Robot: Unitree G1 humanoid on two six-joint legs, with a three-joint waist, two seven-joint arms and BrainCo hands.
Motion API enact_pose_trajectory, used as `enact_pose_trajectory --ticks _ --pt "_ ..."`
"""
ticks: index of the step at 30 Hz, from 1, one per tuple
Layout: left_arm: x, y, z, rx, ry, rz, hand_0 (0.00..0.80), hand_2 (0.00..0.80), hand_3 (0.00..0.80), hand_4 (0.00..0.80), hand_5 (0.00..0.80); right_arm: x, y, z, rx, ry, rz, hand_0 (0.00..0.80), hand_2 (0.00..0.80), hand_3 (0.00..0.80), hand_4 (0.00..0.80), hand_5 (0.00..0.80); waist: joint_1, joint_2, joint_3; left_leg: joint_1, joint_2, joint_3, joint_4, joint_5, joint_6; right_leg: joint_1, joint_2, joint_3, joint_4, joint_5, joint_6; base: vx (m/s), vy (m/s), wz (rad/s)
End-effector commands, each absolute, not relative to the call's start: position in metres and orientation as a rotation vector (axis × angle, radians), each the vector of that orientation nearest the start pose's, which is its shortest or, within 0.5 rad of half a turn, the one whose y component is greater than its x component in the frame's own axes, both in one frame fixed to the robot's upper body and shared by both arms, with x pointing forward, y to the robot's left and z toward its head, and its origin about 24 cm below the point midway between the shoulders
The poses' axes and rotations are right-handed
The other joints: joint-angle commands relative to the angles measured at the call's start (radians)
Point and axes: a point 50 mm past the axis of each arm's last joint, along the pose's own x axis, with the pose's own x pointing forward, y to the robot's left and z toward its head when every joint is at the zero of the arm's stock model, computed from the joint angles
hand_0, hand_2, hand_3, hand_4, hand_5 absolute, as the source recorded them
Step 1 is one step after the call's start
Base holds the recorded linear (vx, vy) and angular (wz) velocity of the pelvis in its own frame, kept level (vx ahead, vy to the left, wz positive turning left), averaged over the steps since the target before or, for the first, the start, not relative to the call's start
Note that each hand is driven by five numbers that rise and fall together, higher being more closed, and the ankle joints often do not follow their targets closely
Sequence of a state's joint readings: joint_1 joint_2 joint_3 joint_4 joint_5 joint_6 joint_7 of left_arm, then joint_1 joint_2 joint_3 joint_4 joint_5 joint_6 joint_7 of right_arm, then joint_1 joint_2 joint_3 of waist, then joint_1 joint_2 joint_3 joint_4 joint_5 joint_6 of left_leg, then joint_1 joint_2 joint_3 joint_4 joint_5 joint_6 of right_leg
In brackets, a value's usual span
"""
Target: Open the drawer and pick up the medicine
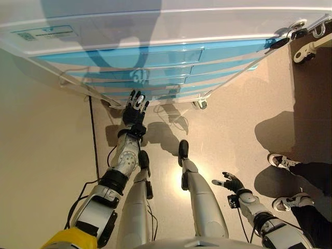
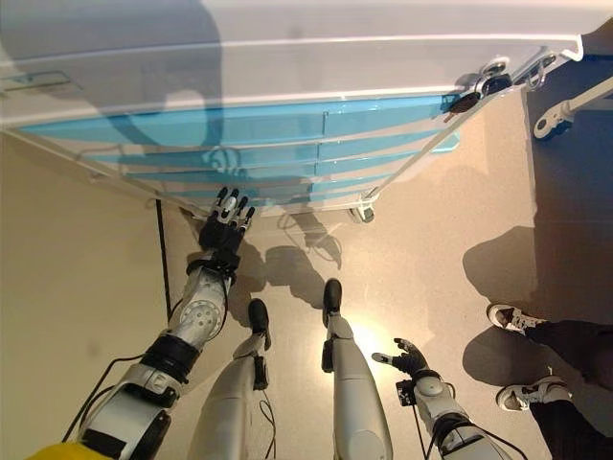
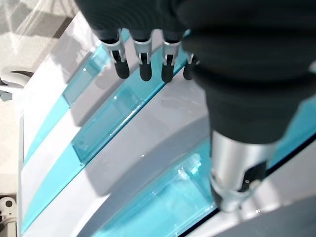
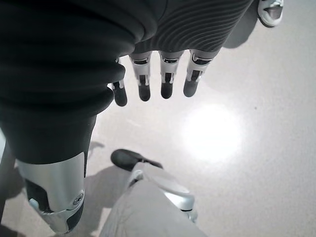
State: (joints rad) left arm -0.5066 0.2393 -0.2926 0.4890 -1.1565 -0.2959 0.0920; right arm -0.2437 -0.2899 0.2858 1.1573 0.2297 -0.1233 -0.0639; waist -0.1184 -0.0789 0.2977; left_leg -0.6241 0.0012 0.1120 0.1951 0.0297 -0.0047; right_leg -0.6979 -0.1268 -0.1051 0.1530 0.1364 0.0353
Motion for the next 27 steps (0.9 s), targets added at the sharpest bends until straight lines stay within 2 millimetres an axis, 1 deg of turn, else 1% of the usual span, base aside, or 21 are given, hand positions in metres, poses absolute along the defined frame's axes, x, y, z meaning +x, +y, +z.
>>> enact_pose_trajectory --ticks 1,6,12,15,18,22,24,25,27 --pt "0.36 0.132 0.189 -0.795 -0.474 -0.193 0.0 0.0 0.0 0.0 0.0 0.199 -0.251 -0.112 -0.323 0.823 -0.114 0.0 0.0 0.0 0.0 0.0 -0.002 0.05 -0.052 -0.019 0.022 -0.07 0.01 -0.007 -0.067 0.028 0.009 -0.023 0.062 -0.063 0.095 0.01 -0.007 0.05" --pt "0.359 0.143 0.176 -0.795 -0.444 -0.113 0.0 0.0 0.0 0.0 0.0 0.198 -0.25 -0.113 -0.32 0.826 -0.129 0.0 0.0 0.0 0.0 0.0 0.005 0.042 -0.051 -0.008 0.027 -0.08 0.008 -0.003 -0.067 0.043 0.011 -0.032 0.054 -0.063 0.096 0.002 -0.004 0.02" --pt "0.358 0.14 0.159 -0.776 -0.378 -0.119 0.0 0.0 0.0 0.0 0.0 0.192 -0.257 -0.114 -0.332 0.851 -0.146 0.0 0.0 0.0 0.0 0.0 0.011 0.02 -0.049 0.0 0.031 -0.095 0.022 -0.009 -0.067 0.066 0.001 -0.054 0.056 -0.065 0.095 0.009 -0.003 0.03" --pt "0.357 0.13 0.151 -0.753 -0.331 -0.156 0.0 0.0 0.0 0.0 0.0 0.189 -0.259 -0.116 -0.344 0.869 -0.141 0.0 0.0 0.0 0.0 0.0 0.014 0.01 -0.053 0.009 0.031 -0.099 0.018 -0.011 -0.068 0.08 -0.003 -0.061 0.051 -0.063 0.096 0.028 0.009 0.17" --pt "0.356 0.119 0.149 -0.729 -0.306 -0.201 0.0 0.0 0.0 0.0 0.0 0.189 -0.256 -0.116 -0.344 0.871 -0.127 0.0 0.0 0.0 0.0 0.0 0.017 0.001 -0.054 0.016 0.03 -0.099 0.019 -0.015 -0.068 0.093 -0.002 -0.065 0.042 -0.059 0.097 0.015 0.025 0.14" --pt "0.354 0.101 0.154 -0.725 -0.299 -0.283 0.0 0.0 0.0 0.0 0.0 0.193 -0.25 -0.116 -0.341 0.855 -0.102 0.0 0.0 0.0 0.0 0.0 0.016 -0.009 -0.053 0.021 0.029 -0.091 0.027 -0.021 -0.066 0.105 -0.001 -0.061 0.033 -0.055 0.098 0.006 0.035 0.06" --pt "0.354 0.093 0.16 -0.745 -0.307 -0.321 0.0 0.0 0.0 0.0 0.0 0.193 -0.247 -0.116 -0.337 0.852 -0.091 0.0 0.0 0.0 0.0 0.0 0.012 -0.01 -0.053 0.025 0.029 -0.083 0.028 -0.023 -0.067 0.111 0.0 -0.055 0.026 -0.053 0.099 0.005 0.038 0.02" --pt "0.354 0.093 0.16 -0.745 -0.307 -0.321 0.0 0.0 0.0 0.0 0.0 0.193 -0.247 -0.116 -0.337 0.852 -0.091 0.0 0.0 0.0 0.0 0.0 0.012 -0.01 -0.053 0.025 0.029 -0.083 0.028 -0.023 -0.067 0.111 0.0 -0.055 0.026 -0.053 0.099 0.005 0.033 0.01" --pt "0.353 0.084 0.167 -0.77 -0.317 -0.36 0.0 0.0 0.0 0.0 0.0 0.191 -0.245 -0.118 -0.337 0.855 -0.08 0.0 0.0 0.0 0.0 0.0 0.006 -0.008 -0.054 0.029 0.027 -0.073 0.032 -0.026 -0.068 0.117 0.0 -0.046 0.021 -0.05 0.099 0.005 0.022 0.0"
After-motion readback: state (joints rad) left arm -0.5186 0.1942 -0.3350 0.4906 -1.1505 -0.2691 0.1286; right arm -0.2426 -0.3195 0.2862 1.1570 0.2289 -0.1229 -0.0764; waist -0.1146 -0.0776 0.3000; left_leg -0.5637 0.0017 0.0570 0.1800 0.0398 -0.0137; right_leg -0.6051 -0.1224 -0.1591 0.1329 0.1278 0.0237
